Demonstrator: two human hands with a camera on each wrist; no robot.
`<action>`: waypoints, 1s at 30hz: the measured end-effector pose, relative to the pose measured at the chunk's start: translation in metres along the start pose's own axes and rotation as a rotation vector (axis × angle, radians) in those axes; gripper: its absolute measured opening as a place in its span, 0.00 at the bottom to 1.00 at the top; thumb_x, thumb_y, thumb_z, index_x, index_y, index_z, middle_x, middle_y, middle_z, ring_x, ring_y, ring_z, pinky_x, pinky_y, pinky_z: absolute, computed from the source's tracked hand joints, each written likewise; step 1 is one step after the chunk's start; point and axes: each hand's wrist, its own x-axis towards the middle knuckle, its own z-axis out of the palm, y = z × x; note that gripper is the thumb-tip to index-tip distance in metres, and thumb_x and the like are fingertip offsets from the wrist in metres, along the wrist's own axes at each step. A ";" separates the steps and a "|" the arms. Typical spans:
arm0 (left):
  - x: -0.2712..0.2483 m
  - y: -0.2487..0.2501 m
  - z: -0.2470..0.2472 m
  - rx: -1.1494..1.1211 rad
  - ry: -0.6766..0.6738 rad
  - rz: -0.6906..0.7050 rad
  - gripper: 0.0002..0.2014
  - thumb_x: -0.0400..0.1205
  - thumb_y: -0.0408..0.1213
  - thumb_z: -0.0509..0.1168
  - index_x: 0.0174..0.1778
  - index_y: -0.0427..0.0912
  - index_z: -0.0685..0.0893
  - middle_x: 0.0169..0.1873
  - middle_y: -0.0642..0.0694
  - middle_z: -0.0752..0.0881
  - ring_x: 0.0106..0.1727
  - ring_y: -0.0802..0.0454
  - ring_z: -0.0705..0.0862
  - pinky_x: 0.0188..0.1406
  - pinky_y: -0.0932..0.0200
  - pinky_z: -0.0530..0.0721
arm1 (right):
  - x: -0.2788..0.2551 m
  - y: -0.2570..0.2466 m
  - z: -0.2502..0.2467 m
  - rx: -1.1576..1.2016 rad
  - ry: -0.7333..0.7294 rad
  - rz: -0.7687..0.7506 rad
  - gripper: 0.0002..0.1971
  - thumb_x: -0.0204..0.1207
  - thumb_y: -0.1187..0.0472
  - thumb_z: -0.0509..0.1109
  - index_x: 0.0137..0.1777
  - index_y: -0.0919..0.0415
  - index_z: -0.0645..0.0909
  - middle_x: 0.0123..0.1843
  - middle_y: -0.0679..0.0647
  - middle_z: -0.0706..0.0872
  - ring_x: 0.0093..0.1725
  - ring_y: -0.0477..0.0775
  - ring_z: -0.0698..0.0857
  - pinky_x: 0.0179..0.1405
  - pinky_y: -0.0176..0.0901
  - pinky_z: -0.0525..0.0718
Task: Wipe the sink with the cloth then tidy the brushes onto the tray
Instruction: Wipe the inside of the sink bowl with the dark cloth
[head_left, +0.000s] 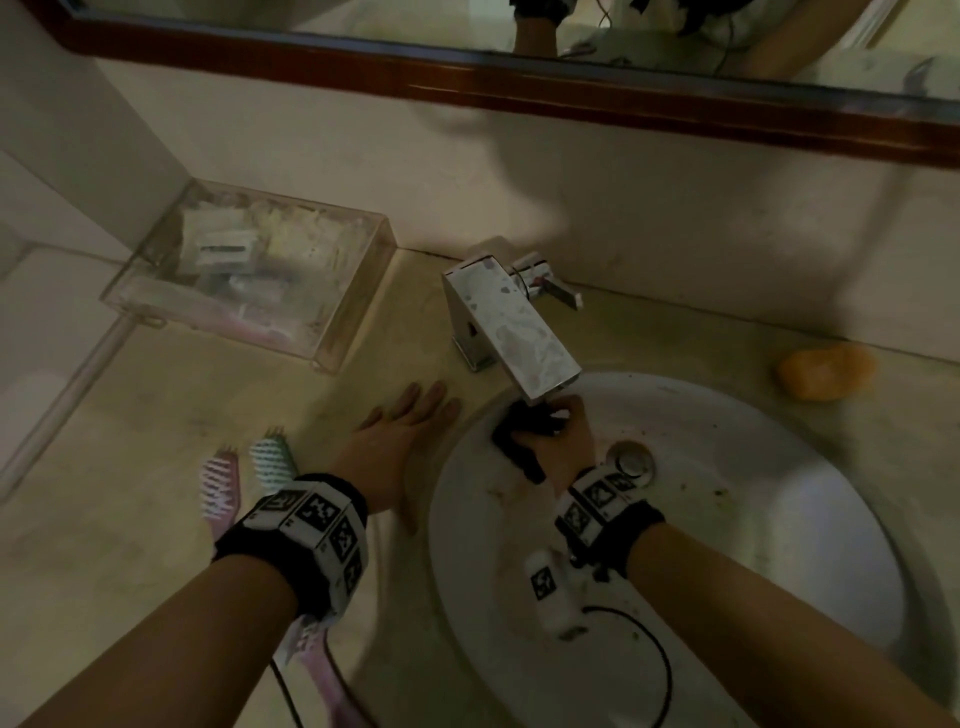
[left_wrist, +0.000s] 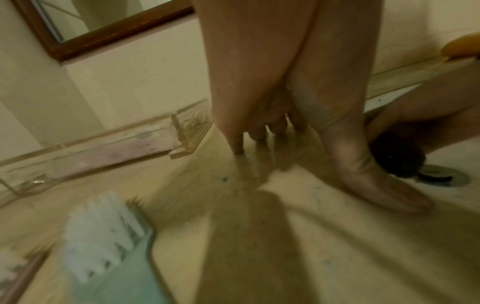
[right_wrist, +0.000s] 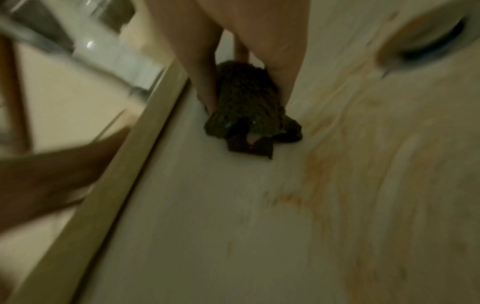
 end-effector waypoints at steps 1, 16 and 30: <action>0.000 0.000 0.000 0.005 -0.001 -0.001 0.63 0.64 0.48 0.80 0.83 0.54 0.37 0.83 0.56 0.34 0.85 0.51 0.35 0.85 0.45 0.45 | -0.007 0.000 0.011 -0.084 -0.036 -0.038 0.23 0.70 0.65 0.77 0.62 0.57 0.73 0.56 0.61 0.82 0.60 0.62 0.83 0.56 0.47 0.81; 0.001 0.002 -0.001 0.025 -0.016 -0.022 0.64 0.63 0.45 0.81 0.83 0.55 0.38 0.83 0.57 0.34 0.85 0.52 0.36 0.86 0.42 0.49 | -0.028 0.004 -0.013 -0.338 -0.316 -0.273 0.22 0.76 0.64 0.73 0.69 0.67 0.75 0.65 0.66 0.82 0.66 0.64 0.80 0.60 0.38 0.79; 0.000 0.006 -0.004 0.075 -0.038 -0.046 0.65 0.62 0.52 0.81 0.83 0.55 0.37 0.84 0.55 0.34 0.85 0.49 0.37 0.86 0.46 0.52 | -0.088 0.029 -0.005 -0.900 -1.152 -0.334 0.26 0.65 0.53 0.67 0.61 0.68 0.83 0.57 0.70 0.86 0.57 0.67 0.84 0.58 0.52 0.81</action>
